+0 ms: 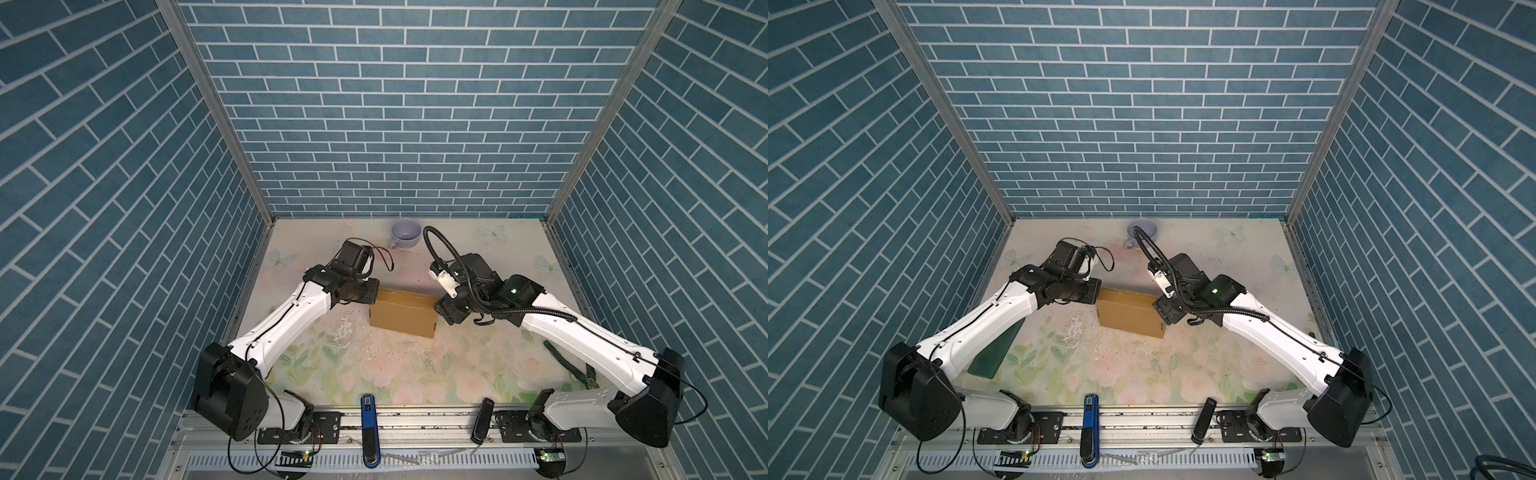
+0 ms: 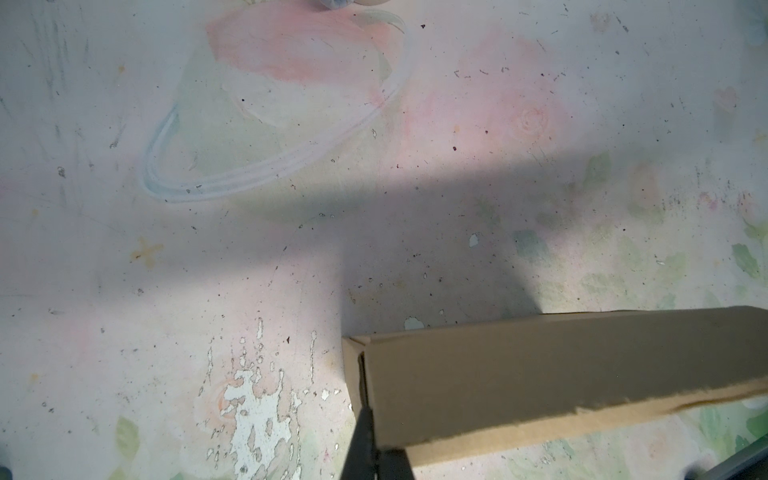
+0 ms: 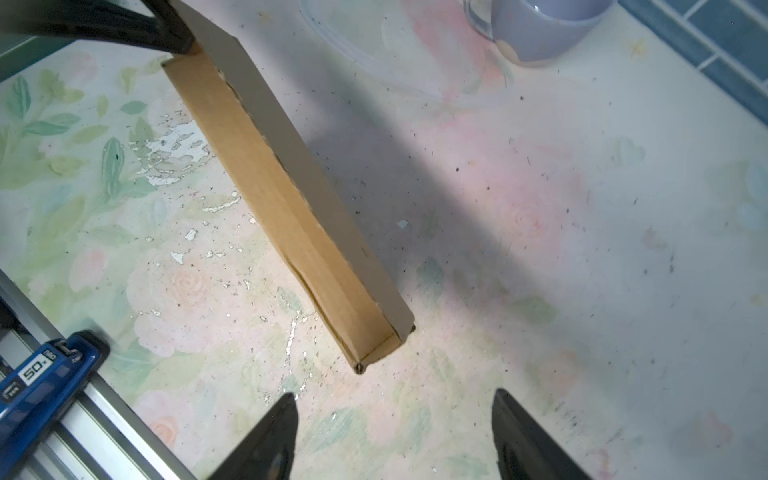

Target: Fold the paper box

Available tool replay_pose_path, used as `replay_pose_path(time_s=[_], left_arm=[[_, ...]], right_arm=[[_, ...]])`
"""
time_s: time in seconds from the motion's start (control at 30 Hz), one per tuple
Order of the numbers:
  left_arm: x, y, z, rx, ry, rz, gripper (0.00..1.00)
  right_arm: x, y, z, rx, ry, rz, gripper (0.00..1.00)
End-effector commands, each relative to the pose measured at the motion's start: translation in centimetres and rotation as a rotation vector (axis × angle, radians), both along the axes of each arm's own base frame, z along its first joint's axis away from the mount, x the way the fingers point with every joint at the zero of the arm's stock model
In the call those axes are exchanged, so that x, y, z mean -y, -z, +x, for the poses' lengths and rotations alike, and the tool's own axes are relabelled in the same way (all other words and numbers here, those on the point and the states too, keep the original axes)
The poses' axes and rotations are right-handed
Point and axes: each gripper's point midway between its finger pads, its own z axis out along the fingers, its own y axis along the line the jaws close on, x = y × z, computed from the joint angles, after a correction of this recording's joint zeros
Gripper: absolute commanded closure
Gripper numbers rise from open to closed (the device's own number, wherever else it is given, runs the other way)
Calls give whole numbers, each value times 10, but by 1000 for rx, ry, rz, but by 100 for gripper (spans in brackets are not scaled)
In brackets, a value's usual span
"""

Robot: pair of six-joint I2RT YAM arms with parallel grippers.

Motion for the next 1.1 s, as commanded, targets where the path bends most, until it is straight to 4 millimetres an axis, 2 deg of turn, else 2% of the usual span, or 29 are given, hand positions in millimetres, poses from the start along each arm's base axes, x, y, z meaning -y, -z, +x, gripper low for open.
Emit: replay_pose_path(time_s=[0.0,0.2,0.43,0.8,1.07], left_arm=[[-8,28,-29,-133,24,58,100],[-9,27,-28,-128,25,62,100],[-7,29,-27,-131,32,65,100],[-7,31,-27,-140,33,69,100],[-7,29,-27,-137,32,70,100]], right_arm=[[5,-2,-2,48,-109,-150,25],[-18,-6,-8,62,-218,-178,23],[-33,12,-2,101,-304,-291,23],[-43,26,8,109,-308,-335,27],[-51,32,6,116,-319,-334,30]])
